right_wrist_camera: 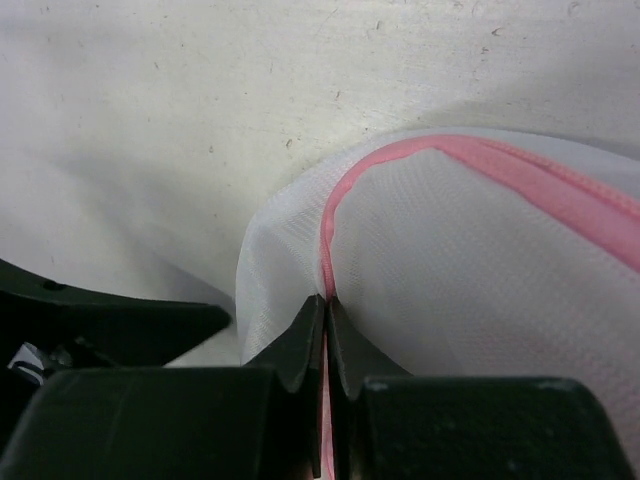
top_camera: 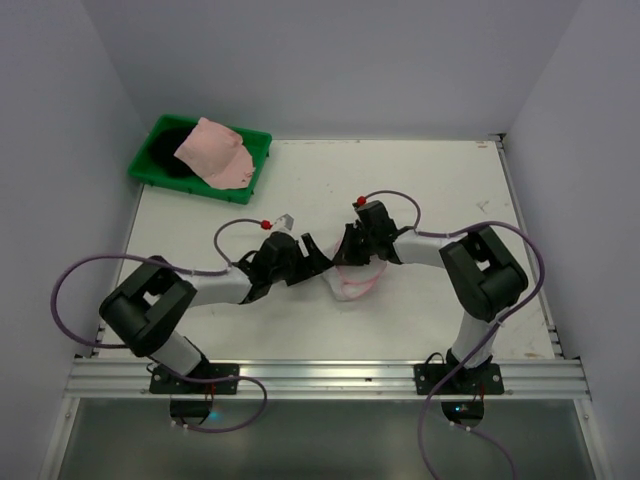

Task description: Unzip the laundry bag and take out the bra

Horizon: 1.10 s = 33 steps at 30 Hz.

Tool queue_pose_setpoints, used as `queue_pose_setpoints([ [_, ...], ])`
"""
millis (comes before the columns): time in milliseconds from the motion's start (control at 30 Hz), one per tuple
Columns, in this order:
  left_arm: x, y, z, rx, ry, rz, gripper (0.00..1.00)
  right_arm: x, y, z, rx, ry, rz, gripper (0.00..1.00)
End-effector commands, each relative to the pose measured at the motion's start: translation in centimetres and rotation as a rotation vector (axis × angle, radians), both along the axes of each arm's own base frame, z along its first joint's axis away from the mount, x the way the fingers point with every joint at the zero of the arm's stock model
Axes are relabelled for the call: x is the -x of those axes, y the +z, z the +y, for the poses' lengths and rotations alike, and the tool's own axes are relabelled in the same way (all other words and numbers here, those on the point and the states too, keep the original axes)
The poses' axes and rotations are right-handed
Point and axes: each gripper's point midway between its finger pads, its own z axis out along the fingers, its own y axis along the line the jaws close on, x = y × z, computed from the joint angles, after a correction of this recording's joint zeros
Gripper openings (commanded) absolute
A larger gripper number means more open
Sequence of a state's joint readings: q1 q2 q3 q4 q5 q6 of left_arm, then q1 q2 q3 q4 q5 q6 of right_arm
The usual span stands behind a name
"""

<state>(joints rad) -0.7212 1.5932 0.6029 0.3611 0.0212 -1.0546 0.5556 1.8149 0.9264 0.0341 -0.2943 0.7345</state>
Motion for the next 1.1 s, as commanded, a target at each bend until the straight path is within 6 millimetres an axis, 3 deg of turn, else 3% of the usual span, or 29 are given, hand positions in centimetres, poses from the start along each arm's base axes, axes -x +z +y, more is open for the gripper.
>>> queue_pose_setpoints([
  [0, -0.2, 0.9, 3.8, -0.100, 0.093, -0.024, 0.82, 0.0, 0.2, -0.1, 0.012, 0.004, -0.014, 0.02],
  [33, -0.5, 1.4, 4.6, -0.102, 0.114, -0.034, 0.89, 0.0, 0.4, -0.1, 0.017, 0.007, -0.020, 0.03],
  [167, -1.0, 3.3, 6.9, -0.142, 0.160, -0.078, 0.99, -0.3, 2.5, -0.2, 0.025, 0.034, -0.063, 0.17],
  [300, -1.7, 6.2, 8.7, -0.154, 0.194, -0.131, 1.00, -0.5, 6.3, -0.6, 0.046, 0.047, -0.136, 0.46],
  [433, -2.2, 7.7, 11.2, -0.183, 0.239, -0.154, 1.00, -0.7, 9.8, -1.2, 0.078, 0.058, -0.206, 0.75],
  [567, -2.9, 9.4, 12.3, -0.211, 0.262, -0.194, 1.00, -1.2, 13.7, -1.7, 0.091, 0.052, -0.276, 0.91],
  [633, -3.3, 10.2, 12.6, -0.219, 0.260, -0.205, 1.00, -1.3, 14.6, -2.5, 0.127, 0.040, -0.291, 0.95],
  [700, -3.8, 11.1, 12.7, -0.226, 0.255, -0.213, 1.00, -1.9, 16.8, -3.1, 0.142, 0.013, -0.338, 0.99],
  [800, -4.7, 12.4, 13.7, -0.236, 0.253, -0.225, 1.00, -3.3, 19.1, -5.8, 0.250, -0.049, -0.412, 0.99],
  [833, -5.3, 12.7, 14.9, -0.249, 0.275, -0.228, 1.00, -3.7, 19.7, -6.7, 0.274, -0.066, -0.427, 0.99],
  [900, -5.8, 13.9, 16.2, -0.249, 0.281, -0.234, 1.00, -4.9, 21.7, -9.9, 0.302, -0.159, -0.456, 0.99],
  [967, -6.4, 14.9, 18.9, -0.270, 0.322, -0.243, 1.00, -5.7, 22.9, -13.8, 0.312, -0.268, -0.466, 0.99],
  [1000, -6.4, 16.3, 19.9, -0.273, 0.338, -0.262, 1.00, -5.2, 24.8, -15.3, 0.296, -0.312, -0.509, 0.99],
  [1067, -6.6, 17.7, 22.9, -0.301, 0.384, -0.284, 1.00, -4.9, 26.1, -18.9, 0.320, -0.405, -0.543, 0.99],
])
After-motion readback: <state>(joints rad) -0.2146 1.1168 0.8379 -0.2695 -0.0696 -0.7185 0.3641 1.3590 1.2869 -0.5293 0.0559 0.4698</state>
